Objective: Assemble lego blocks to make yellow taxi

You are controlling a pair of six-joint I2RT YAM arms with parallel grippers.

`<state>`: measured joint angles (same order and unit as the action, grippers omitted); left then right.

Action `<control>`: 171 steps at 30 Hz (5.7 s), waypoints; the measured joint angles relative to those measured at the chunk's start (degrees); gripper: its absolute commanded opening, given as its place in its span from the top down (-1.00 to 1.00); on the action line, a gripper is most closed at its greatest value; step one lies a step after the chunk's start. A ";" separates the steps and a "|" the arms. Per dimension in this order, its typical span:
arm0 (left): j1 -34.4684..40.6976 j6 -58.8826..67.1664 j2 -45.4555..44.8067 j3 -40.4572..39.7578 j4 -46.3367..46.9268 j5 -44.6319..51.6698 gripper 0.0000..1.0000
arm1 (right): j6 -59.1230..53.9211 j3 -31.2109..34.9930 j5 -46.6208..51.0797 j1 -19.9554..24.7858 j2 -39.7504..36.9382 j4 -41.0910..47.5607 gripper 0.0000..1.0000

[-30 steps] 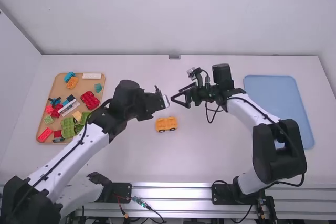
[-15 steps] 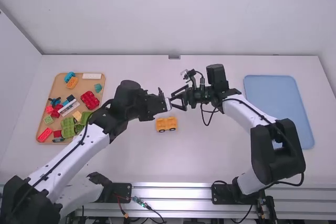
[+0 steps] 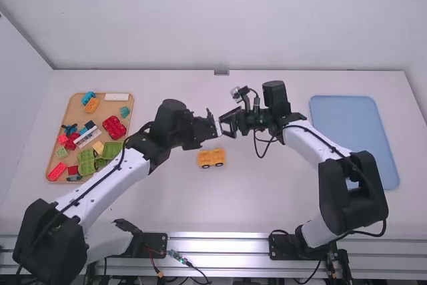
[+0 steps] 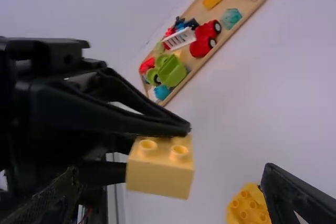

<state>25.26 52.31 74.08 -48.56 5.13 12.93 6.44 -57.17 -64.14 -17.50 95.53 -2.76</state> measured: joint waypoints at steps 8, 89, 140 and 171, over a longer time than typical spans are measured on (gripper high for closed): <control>0.11 0.04 0.00 -0.02 -3.23 1.68 0.97 | 2.14 0.00 4.98 0.04 -0.02 -0.39 -0.72; -8.55 1.14 2.47 -10.21 14.45 22.05 -0.78 | -40.94 -0.61 13.14 2.60 -0.09 15.37 0.71; -5.90 7.48 19.98 -21.68 27.61 33.24 0.13 | -65.18 -0.61 5.29 0.61 -4.90 22.25 0.94; -5.57 7.28 19.98 -21.68 26.69 32.26 0.96 | -64.48 -0.61 5.07 0.90 -4.92 20.76 -0.70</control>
<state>19.68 59.59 94.06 -70.24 31.81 45.19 -58.04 -57.78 -59.07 -16.60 90.61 18.00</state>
